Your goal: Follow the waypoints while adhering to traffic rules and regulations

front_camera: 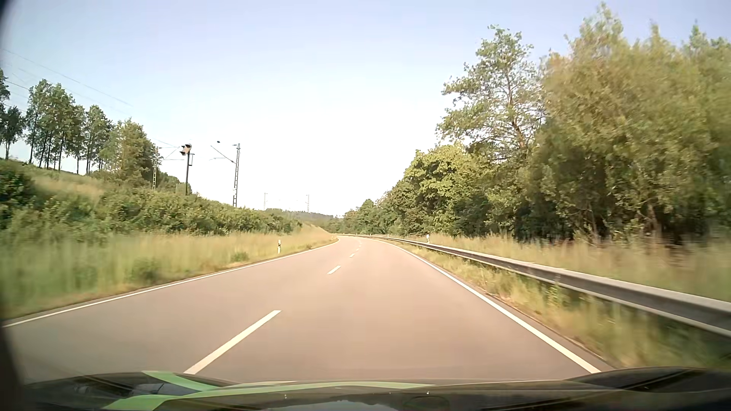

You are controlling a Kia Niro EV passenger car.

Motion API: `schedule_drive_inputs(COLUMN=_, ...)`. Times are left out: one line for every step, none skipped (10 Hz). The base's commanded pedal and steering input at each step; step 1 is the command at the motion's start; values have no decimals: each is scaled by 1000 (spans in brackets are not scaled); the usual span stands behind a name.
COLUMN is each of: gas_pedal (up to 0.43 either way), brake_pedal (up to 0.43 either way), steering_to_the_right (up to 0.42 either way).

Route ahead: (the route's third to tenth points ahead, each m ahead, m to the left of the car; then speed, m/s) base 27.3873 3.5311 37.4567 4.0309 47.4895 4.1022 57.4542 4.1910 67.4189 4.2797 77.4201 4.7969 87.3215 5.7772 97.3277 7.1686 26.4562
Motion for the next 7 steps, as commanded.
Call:
schedule_drive_inputs(gas_pedal=197, brake_pedal=0, steering_to_the_right=-9)
schedule_drive_inputs(gas_pedal=189, brake_pedal=0, steering_to_the_right=-9)
schedule_drive_inputs(gas_pedal=169, brake_pedal=0, steering_to_the_right=-9)
schedule_drive_inputs(gas_pedal=169, brake_pedal=0, steering_to_the_right=-9)
schedule_drive_inputs(gas_pedal=169, brake_pedal=0, steering_to_the_right=-9)
schedule_drive_inputs(gas_pedal=189, brake_pedal=0, steering_to_the_right=-9)
schedule_drive_inputs(gas_pedal=197, brake_pedal=0, steering_to_the_right=-9)
